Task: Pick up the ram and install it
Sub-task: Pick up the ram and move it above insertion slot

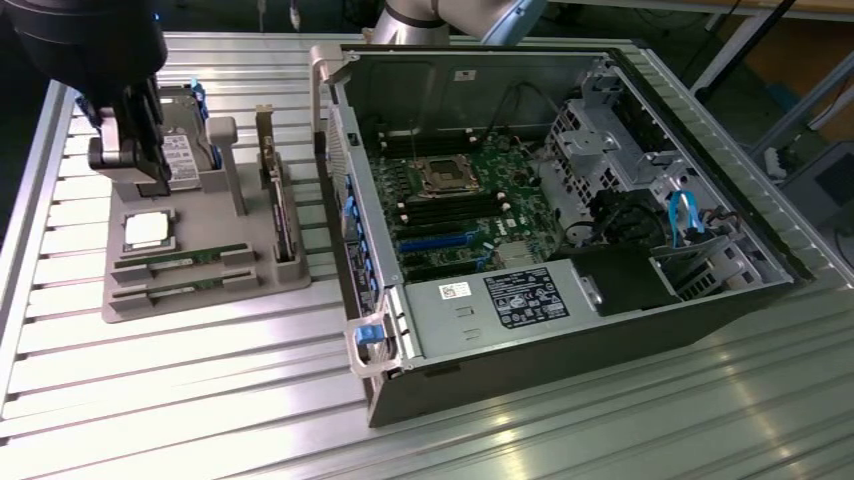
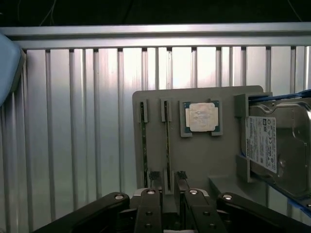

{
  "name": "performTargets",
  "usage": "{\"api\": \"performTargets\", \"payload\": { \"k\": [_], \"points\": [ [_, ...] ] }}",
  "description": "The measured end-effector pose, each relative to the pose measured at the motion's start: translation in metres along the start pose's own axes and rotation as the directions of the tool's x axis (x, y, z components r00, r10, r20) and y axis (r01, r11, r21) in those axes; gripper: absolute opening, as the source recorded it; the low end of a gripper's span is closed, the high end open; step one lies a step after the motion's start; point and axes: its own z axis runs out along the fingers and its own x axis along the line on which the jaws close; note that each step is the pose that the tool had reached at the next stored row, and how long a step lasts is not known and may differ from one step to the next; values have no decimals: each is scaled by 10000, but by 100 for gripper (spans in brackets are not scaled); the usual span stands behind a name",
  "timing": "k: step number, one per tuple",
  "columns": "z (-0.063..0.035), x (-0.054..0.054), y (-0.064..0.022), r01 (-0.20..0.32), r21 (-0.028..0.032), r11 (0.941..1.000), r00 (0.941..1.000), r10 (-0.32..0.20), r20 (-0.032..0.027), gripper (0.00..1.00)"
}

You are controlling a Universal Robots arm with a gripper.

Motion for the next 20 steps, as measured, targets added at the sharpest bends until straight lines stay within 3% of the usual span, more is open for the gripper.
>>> {"api": "performTargets", "payload": {
  "k": [8,20],
  "points": [
    [195,-4,3,115,4,9999,9999,-115,-2,25],
    [405,-6,2,139,3,9999,9999,-139,-3,25]
  ]
}}
